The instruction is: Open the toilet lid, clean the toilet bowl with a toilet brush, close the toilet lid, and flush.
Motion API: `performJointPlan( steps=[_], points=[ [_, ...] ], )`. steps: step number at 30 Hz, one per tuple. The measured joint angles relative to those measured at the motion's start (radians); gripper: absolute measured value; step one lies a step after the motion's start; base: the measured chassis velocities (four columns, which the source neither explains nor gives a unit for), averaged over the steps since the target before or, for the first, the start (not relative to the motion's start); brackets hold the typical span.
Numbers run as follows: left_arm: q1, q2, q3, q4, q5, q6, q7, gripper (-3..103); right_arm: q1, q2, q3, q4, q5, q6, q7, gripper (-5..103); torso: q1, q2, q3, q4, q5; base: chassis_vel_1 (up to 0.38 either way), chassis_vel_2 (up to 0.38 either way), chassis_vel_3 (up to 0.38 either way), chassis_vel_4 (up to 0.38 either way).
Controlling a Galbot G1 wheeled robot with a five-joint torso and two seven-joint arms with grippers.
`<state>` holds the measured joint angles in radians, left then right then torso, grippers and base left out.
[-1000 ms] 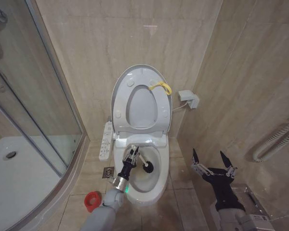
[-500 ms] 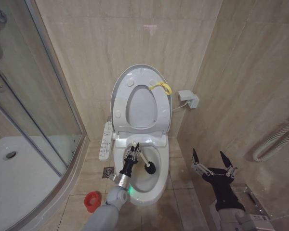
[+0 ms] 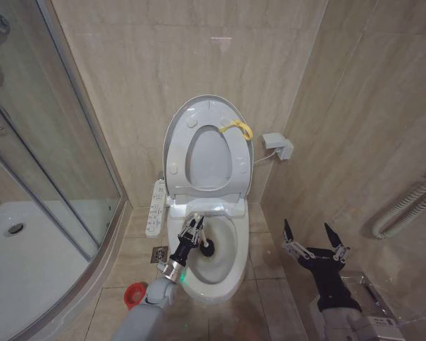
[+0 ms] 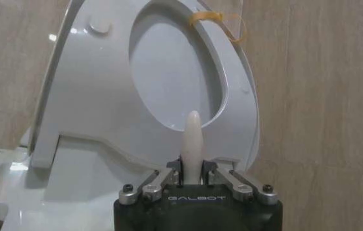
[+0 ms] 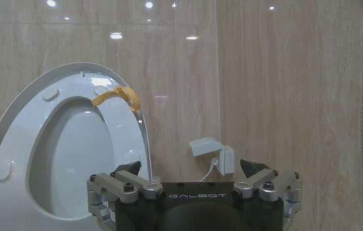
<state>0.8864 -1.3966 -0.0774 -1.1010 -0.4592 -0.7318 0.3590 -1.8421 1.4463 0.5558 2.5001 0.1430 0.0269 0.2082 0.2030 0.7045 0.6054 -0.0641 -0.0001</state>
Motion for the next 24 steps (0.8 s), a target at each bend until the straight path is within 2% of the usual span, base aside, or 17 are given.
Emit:
performJointPlan(
  steps=[3, 6, 7, 8, 11, 14, 18, 24],
  points=[
    [0.000, 0.005, 0.014, -0.006, -0.050, 0.040, -0.024, 20, 0.000, 0.000, 0.000, 0.000, 0.000, 0.000, 0.000, 100, 0.000, 0.000, 0.000, 0.0000, 0.0001, 0.000, 0.000, 0.000, 0.000],
    [-0.008, -0.003, 0.012, 0.034, -0.045, 0.041, -0.034, 20, 0.000, 0.000, 0.000, 0.000, 0.000, 0.000, 0.000, 100, 0.000, 0.000, 0.000, -0.0001, 0.0001, 0.000, 0.000, 0.000, 0.000],
    [-0.007, -0.009, 0.009, 0.026, -0.046, 0.045, -0.064, 20, 0.000, 0.000, 0.000, 0.000, 0.000, 0.000, 0.000, 100, 0.000, 0.000, 0.000, 0.0004, 0.0000, 0.000, 0.000, 0.000, 0.000],
    [-0.007, -0.009, 0.009, 0.026, -0.046, 0.045, -0.064, 20, 0.000, 0.000, 0.000, 0.000, 0.000, 0.000, 0.000, 100, 0.000, 0.000, 0.000, 0.0004, 0.0000, 0.000, 0.000, 0.000, 0.000],
    [-0.005, -0.007, 0.020, -0.079, -0.092, 0.078, -0.123, 20, 0.000, 0.000, 0.000, 0.000, 0.000, 0.000, 0.000, 100, 0.000, 0.000, 0.000, -0.0002, 0.0002, 0.000, 0.000, 0.000, 0.000],
    [-0.011, -0.003, 0.030, -0.098, -0.108, 0.088, -0.129, 20, 0.000, 0.000, 0.000, 0.000, 0.000, 0.000, 0.000, 100, 0.000, 0.000, 0.000, -0.0003, 0.0001, 0.000, 0.000, 0.000, 0.000],
    [-0.018, 0.000, 0.034, -0.021, -0.093, 0.081, -0.105, 20, 0.000, 0.000, 0.000, 0.000, 0.000, 0.000, 0.000, 100, 0.000, 0.000, 0.000, 0.0003, 0.0000, 0.000, 0.000, 0.000, 0.000],
    [-0.010, -0.005, 0.030, 0.030, -0.065, 0.064, -0.097, 20, 0.000, 0.000, 0.000, 0.000, 0.000, 0.000, 0.000, 100, 0.000, 0.000, 0.000, 0.0003, 0.0000, 0.000, 0.000, 0.000, 0.000]
  ],
)
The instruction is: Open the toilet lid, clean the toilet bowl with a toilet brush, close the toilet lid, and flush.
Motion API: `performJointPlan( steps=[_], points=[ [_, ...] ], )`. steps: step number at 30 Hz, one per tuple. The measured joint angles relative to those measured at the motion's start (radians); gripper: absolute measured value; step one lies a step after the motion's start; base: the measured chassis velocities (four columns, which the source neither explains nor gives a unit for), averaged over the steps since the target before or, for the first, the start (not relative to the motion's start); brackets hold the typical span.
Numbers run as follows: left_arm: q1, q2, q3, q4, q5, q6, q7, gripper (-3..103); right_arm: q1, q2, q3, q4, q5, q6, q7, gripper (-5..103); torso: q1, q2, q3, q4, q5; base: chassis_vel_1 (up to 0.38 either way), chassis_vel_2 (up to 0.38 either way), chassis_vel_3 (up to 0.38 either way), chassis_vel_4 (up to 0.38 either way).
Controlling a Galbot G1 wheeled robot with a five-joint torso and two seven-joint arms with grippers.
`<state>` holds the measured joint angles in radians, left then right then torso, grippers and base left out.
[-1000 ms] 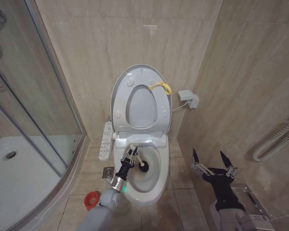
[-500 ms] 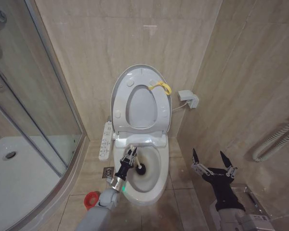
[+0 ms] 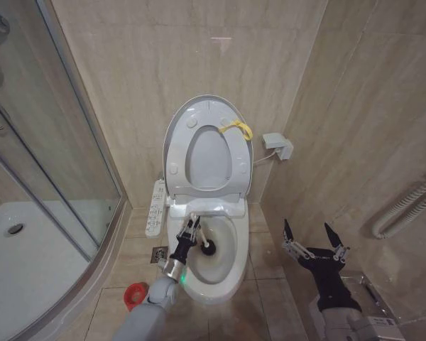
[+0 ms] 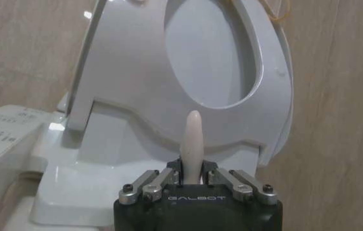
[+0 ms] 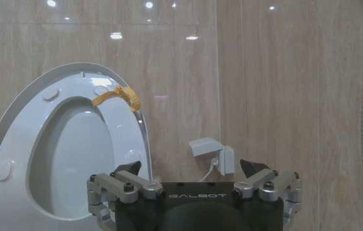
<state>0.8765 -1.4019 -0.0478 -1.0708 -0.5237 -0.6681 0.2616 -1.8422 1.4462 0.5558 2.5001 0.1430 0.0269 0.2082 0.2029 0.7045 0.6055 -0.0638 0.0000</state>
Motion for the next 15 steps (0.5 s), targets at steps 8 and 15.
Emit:
performJointPlan(
  steps=[8, 15],
  points=[
    [-0.001, 0.028, 0.008, -0.166, -0.088, 0.008, -0.012, 20, 0.000, 0.000, 0.000, 0.000, 0.000, 0.000, 0.000, 100, 0.000, 0.000, 0.000, -0.0007, 0.0001, 0.000, 0.000, 0.000, 0.000],
    [0.076, 0.116, 0.002, -0.318, -0.093, 0.027, -0.011, 20, 0.000, 0.000, 0.000, 0.000, 0.000, 0.000, 0.000, 100, 0.000, 0.000, 0.000, -0.0003, -0.0003, 0.000, 0.000, 0.000, 0.000]
  ],
)
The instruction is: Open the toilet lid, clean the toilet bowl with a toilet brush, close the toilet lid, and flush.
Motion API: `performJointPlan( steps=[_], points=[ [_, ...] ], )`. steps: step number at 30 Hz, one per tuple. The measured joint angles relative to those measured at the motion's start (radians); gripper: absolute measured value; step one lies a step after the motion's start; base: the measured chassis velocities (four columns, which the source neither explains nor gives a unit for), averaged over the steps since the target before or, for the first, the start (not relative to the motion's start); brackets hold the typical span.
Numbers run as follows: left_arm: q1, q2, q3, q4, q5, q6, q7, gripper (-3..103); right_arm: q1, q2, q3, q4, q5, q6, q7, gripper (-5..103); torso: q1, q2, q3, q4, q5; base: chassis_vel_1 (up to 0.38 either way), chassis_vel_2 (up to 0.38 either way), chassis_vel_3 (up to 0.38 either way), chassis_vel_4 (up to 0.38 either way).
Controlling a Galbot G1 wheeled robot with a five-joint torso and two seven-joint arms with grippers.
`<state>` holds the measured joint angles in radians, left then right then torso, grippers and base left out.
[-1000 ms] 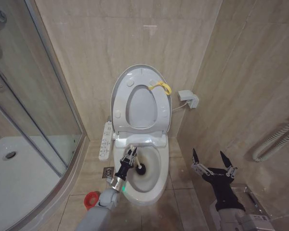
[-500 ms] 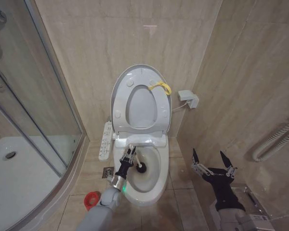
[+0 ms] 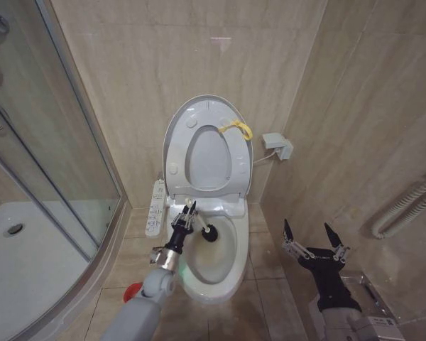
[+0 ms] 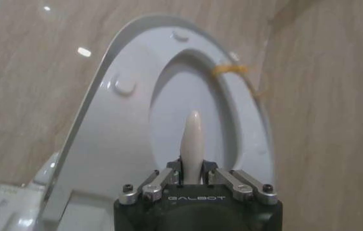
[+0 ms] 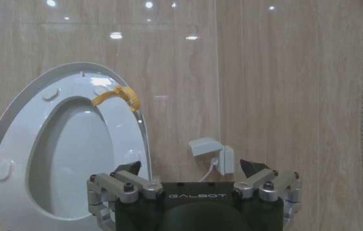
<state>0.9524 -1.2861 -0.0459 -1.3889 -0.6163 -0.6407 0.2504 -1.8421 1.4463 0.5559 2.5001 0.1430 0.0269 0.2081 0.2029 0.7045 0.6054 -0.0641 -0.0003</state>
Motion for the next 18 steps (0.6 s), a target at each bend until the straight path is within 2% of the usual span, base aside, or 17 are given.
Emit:
performJointPlan(
  steps=[2, 3, 6, 7, 9, 10, 14, 18],
  points=[
    [0.060, 0.037, -0.018, -0.072, 0.004, 0.001, 0.005, 20, 0.000, 0.000, 0.000, 0.000, 0.000, 0.000, 0.000, 100, 0.000, 0.000, 0.000, -0.0001, 0.0002, 0.000, 0.000, 0.000, 0.000],
    [0.060, 0.037, -0.018, -0.072, 0.004, 0.001, 0.005, 20, 0.000, 0.000, 0.000, 0.000, 0.000, 0.000, 0.000, 100, 0.000, 0.000, 0.000, -0.0001, 0.0002, 0.000, 0.000, 0.000, 0.000],
    [0.173, 0.098, -0.058, -0.191, 0.003, 0.003, 0.025, 20, 0.000, 0.000, 0.000, 0.000, 0.000, 0.000, 0.000, 100, 0.000, 0.000, 0.000, 0.0003, 0.0001, 0.000, 0.000, 0.000, 0.000],
    [0.173, 0.098, -0.058, -0.191, 0.003, 0.003, 0.025, 20, 0.000, 0.000, 0.000, 0.000, 0.000, 0.000, 0.000, 100, 0.000, 0.000, 0.000, 0.0003, 0.0001, 0.000, 0.000, 0.000, 0.000],
    [0.254, 0.140, -0.104, -0.283, 0.004, 0.005, 0.045, 20, 0.000, 0.000, 0.000, 0.000, 0.000, 0.000, 0.000, 100, 0.000, 0.000, 0.000, 0.0002, -0.0002, 0.000, 0.000, 0.000, 0.000],
    [0.254, 0.140, -0.104, -0.283, 0.004, 0.005, 0.045, 20, 0.000, 0.000, 0.000, 0.000, 0.000, 0.000, 0.000, 100, 0.000, 0.000, 0.000, 0.0002, -0.0002, 0.000, 0.000, 0.000, 0.000],
    [0.361, 0.210, -0.221, -0.425, 0.031, 0.003, 0.092, 20, 0.000, 0.000, 0.000, 0.000, 0.000, 0.000, 0.000, 100, 0.000, 0.000, 0.000, 0.0000, 0.0000, 0.000, 0.000, 0.000, 0.000],
    [0.397, 0.224, -0.274, -0.473, 0.050, -0.001, 0.114, 20, 0.000, 0.000, 0.000, 0.000, 0.000, 0.000, 0.000, 100, 0.000, 0.000, 0.000, -0.0001, 0.0001, 0.000, 0.000, 0.000, 0.000]
  ],
)
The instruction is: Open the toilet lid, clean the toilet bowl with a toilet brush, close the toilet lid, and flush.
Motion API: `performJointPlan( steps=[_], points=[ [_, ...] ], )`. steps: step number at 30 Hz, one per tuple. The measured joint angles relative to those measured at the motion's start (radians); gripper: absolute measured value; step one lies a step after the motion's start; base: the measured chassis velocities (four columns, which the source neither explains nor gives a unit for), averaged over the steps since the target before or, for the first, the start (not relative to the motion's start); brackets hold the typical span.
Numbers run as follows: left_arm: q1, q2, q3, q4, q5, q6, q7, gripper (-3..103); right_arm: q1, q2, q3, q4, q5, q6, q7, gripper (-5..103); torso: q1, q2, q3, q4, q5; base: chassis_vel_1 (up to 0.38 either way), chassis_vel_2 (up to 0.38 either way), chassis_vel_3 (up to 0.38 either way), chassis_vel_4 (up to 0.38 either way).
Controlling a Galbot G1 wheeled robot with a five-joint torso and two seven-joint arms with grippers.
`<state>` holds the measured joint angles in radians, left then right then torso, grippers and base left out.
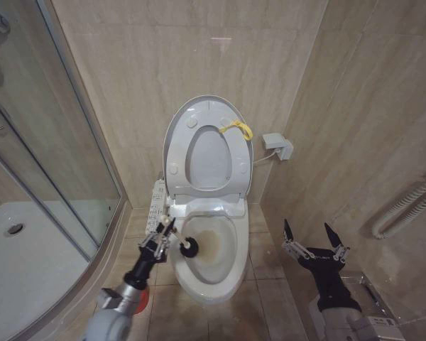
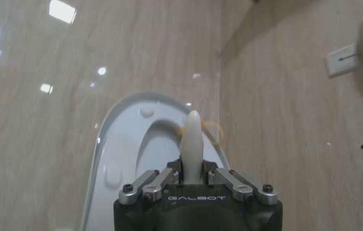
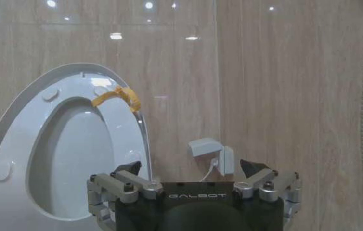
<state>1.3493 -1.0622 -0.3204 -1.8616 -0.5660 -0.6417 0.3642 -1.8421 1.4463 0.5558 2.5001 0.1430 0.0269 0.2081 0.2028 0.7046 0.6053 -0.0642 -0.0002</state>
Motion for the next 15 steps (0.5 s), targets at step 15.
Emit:
performJointPlan(
  steps=[15],
  points=[
    [0.267, -0.101, -0.243, -0.214, 0.054, 0.002, -0.076, 20, 0.000, 0.000, 0.000, 0.000, 0.000, 0.000, 0.000, 100, 0.000, 0.000, 0.000, 0.0002, 0.0001, 0.000, 0.000, 0.000, 0.000]
  ],
)
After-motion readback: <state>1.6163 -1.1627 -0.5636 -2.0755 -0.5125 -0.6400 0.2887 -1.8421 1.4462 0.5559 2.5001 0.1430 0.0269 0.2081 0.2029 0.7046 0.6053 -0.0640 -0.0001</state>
